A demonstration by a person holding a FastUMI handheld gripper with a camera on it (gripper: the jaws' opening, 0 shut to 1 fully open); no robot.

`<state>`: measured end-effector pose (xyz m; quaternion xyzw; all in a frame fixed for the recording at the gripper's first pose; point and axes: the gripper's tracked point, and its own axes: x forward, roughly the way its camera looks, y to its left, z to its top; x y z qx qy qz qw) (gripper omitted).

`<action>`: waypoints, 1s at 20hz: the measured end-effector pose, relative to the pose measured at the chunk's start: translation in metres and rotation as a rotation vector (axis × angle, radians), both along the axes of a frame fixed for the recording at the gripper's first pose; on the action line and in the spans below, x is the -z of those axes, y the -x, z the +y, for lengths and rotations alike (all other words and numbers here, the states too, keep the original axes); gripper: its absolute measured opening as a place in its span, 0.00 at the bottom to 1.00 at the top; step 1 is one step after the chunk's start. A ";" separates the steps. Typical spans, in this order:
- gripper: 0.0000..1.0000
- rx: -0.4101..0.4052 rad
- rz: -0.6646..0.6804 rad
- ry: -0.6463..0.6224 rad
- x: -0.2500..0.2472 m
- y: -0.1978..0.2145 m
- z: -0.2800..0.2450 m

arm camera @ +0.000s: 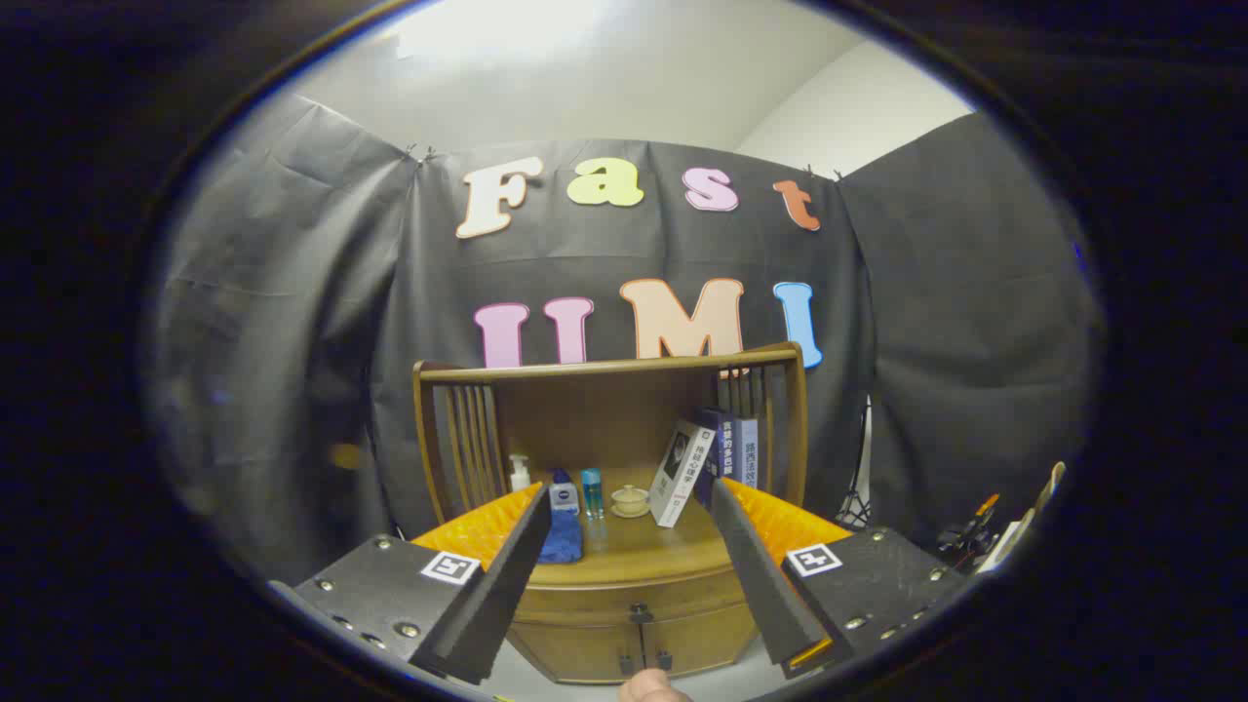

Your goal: Pull open the drawer, take out the items inside it, and place them on the countertop above the cabinet.

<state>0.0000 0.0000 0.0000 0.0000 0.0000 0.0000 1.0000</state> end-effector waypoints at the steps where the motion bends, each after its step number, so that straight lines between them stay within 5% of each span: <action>1: 0.99 0.000 0.005 0.012 0.005 0.002 0.002; 12: 0.99 -0.038 0.060 -0.048 0.023 -0.004 -0.011; 20: 0.99 0.005 0.062 -0.028 0.059 -0.017 -0.032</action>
